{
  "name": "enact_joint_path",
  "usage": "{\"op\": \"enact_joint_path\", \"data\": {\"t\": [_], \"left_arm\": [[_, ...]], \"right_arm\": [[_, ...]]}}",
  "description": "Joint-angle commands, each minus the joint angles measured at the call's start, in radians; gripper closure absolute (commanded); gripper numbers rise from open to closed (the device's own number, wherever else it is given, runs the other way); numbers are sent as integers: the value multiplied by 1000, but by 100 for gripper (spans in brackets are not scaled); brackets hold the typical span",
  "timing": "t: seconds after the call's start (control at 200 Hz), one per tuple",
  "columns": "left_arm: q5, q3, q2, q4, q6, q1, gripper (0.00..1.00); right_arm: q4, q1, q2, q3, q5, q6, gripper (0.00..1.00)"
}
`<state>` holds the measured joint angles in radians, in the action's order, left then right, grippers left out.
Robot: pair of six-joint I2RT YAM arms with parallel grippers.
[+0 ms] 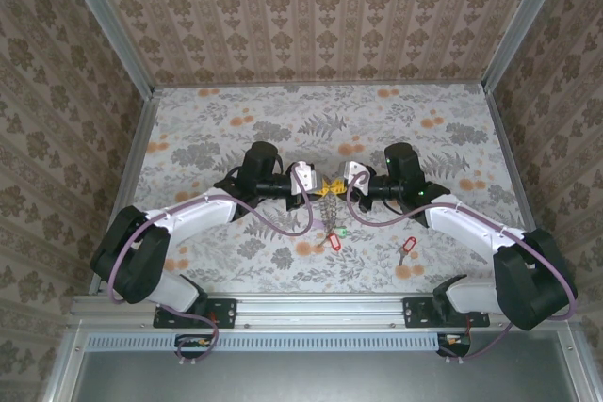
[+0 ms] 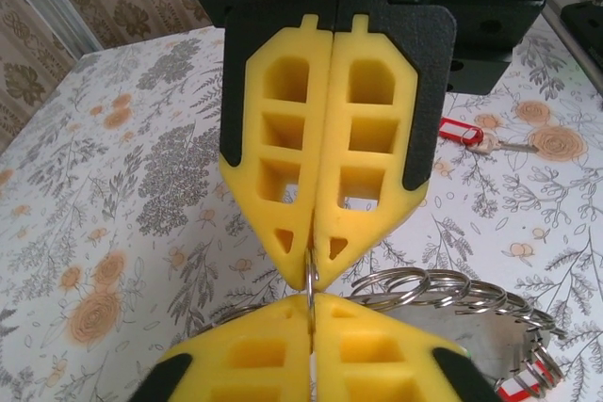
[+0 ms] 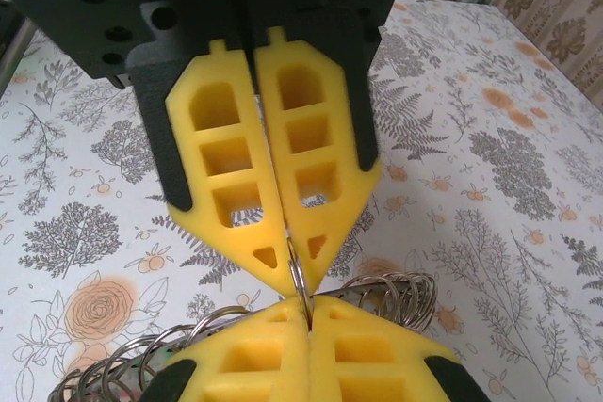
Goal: Put the keys on the keyring
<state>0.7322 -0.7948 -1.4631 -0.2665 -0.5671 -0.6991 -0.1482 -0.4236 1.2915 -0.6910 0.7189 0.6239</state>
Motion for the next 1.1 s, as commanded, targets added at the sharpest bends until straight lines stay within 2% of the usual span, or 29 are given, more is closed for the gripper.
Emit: {"op": "enact_joint_path", "data": {"t": [0.0,0.1,0.175,0.25,0.335,0.535,0.615,0.7,0.85,1.0,1.095], "left_arm": [[15,-19,20,-17,4,1,100],[14,-19,26,-22,10,-2,100],[-2,-14,31,-29,11,-2,100],[-44,0,43,-47,0,-7,100],[-108,36,68,-85,-36,-20,100],[-251,113,125,-170,-184,-77,100],[-267,112,139,-155,-188,-83,100],[-262,115,152,-151,-196,-86,100],[-254,126,167,-153,-181,-85,100],[-239,134,169,-165,-127,-74,100],[-213,139,165,-195,-47,-50,100]], "right_arm": [[-14,-4,-7,-36,48,-15,100],[2,-4,-9,-38,49,-4,100],[6,-5,-18,-28,41,4,91],[-9,-5,-47,-4,6,11,77],[-17,-5,-97,32,-41,23,70],[-16,-2,-233,117,-199,-39,68],[-34,-1,-290,146,-292,-168,67],[-1,7,-343,145,-431,-402,67],[317,27,-387,50,-737,-799,67],[607,76,-370,-14,-860,-1092,68],[751,102,-354,-31,-895,-1203,66]]}}
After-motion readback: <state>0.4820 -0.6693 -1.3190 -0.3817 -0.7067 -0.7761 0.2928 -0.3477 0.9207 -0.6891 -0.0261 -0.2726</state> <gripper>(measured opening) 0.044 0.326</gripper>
